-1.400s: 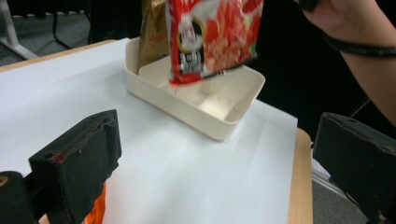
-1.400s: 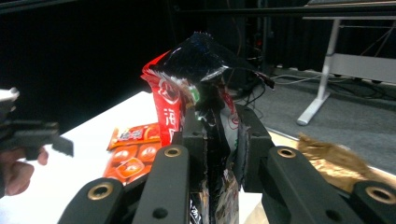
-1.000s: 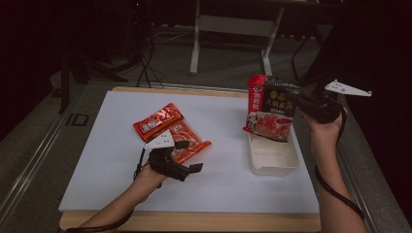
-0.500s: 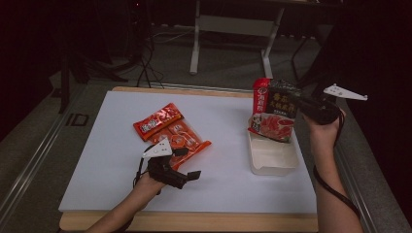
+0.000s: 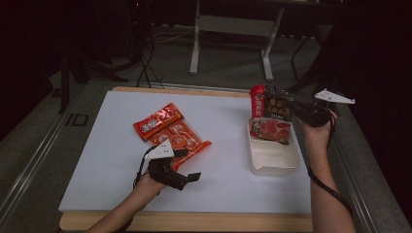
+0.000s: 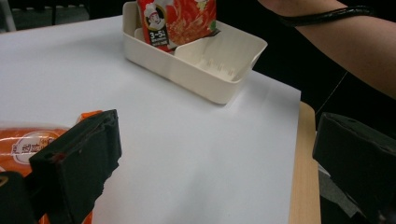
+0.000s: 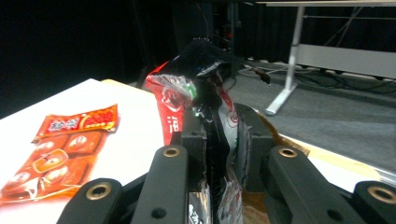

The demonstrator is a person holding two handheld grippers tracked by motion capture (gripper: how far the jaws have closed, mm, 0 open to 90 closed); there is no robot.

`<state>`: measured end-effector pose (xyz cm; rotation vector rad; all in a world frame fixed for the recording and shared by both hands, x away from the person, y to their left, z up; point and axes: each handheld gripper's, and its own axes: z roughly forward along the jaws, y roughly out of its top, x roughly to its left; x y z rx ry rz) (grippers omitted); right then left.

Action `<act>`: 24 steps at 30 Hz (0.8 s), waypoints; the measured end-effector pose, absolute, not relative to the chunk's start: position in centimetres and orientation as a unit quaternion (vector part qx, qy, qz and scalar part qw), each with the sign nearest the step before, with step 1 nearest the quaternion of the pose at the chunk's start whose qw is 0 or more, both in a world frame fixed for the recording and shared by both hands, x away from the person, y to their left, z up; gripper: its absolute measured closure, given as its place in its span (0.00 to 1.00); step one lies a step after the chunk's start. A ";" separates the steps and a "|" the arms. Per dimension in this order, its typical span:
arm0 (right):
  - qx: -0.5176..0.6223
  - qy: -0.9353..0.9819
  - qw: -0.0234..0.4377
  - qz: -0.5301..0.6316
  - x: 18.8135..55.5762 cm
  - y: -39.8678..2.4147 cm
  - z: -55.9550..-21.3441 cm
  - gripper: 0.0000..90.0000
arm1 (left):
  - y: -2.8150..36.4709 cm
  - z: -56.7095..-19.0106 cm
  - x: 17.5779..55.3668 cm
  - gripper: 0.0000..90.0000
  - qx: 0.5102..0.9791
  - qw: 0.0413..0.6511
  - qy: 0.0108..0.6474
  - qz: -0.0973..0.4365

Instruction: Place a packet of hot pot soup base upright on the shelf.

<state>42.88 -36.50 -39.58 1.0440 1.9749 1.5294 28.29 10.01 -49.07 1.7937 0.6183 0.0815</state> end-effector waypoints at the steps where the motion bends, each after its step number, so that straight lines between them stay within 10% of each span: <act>1: 0.377 0.711 0.215 0.553 42.9 -36.5 -39.7 0.84 | 10.0 -49.1 28.3 0.02 0.768 0.582 0.266 0.033; 24: 0.402 0.700 0.203 0.554 42.0 -37.8 -43.0 0.79 | 10.4 -49.2 28.4 0.02 0.767 0.580 0.271 0.043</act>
